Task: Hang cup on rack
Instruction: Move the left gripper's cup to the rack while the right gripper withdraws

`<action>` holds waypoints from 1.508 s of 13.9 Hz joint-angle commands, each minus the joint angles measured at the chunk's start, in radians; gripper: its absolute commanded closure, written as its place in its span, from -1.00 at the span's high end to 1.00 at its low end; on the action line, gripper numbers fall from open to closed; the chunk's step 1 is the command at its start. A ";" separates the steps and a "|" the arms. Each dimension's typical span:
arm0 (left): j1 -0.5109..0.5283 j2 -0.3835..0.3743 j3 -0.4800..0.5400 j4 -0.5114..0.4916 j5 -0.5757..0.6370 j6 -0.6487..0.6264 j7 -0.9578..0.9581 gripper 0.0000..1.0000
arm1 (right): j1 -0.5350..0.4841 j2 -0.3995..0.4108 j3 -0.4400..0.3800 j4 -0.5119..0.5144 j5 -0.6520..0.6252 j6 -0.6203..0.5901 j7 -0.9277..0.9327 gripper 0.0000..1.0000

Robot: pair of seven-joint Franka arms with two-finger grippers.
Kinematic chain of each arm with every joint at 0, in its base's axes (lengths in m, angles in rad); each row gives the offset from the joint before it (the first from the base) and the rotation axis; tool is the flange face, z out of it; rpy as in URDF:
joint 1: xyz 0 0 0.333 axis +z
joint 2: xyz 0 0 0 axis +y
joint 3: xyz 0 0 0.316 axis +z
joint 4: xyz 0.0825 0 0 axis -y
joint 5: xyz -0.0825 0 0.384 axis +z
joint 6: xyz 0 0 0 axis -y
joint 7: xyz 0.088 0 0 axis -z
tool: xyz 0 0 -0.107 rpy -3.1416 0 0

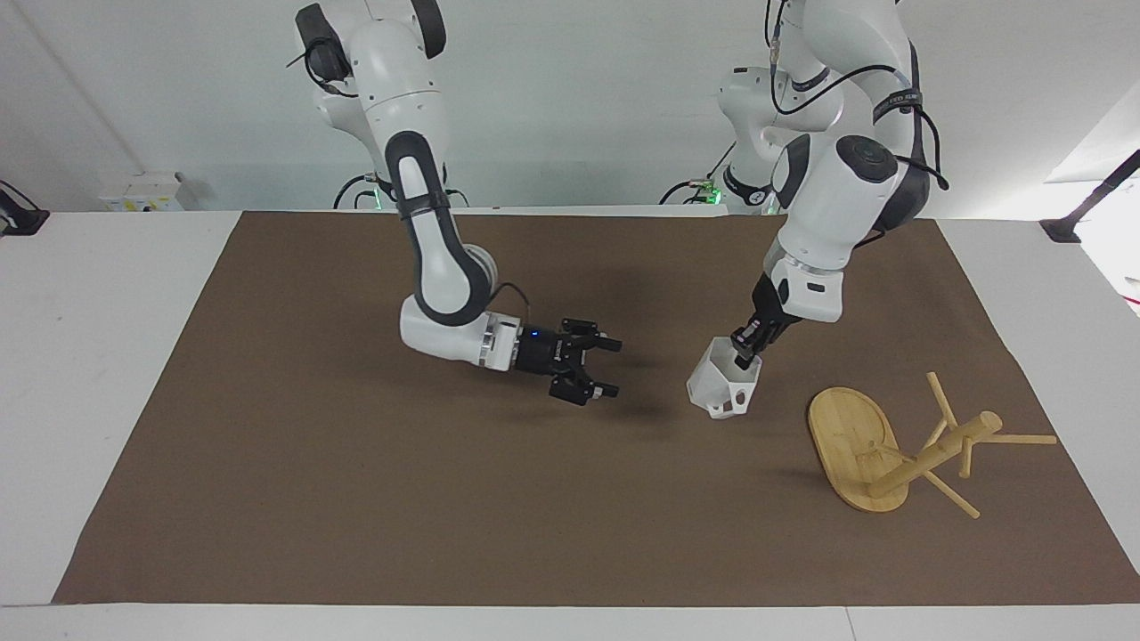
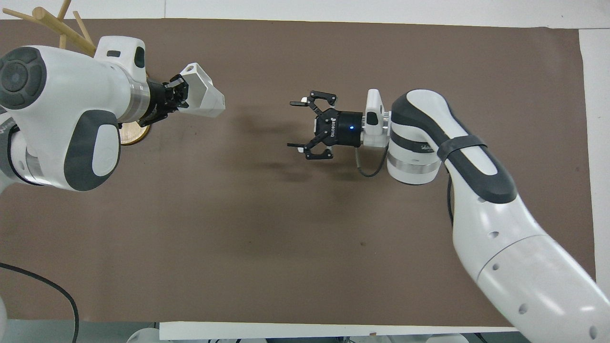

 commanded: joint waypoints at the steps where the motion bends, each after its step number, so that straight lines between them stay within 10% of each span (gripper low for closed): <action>1: 0.040 0.014 -0.006 -0.062 -0.006 0.254 -0.059 -1.00 | -0.170 -0.038 0.012 0.023 -0.262 -0.132 0.128 1.00; 12: 0.092 -0.014 -0.011 -0.251 -0.122 0.599 -0.116 -1.00 | -0.393 -0.533 0.012 0.084 -1.360 -0.327 1.190 1.00; 21: 0.123 -0.034 -0.011 -0.369 -0.122 0.807 -0.111 -1.00 | -0.373 -0.509 0.009 0.340 -1.639 -0.623 2.068 1.00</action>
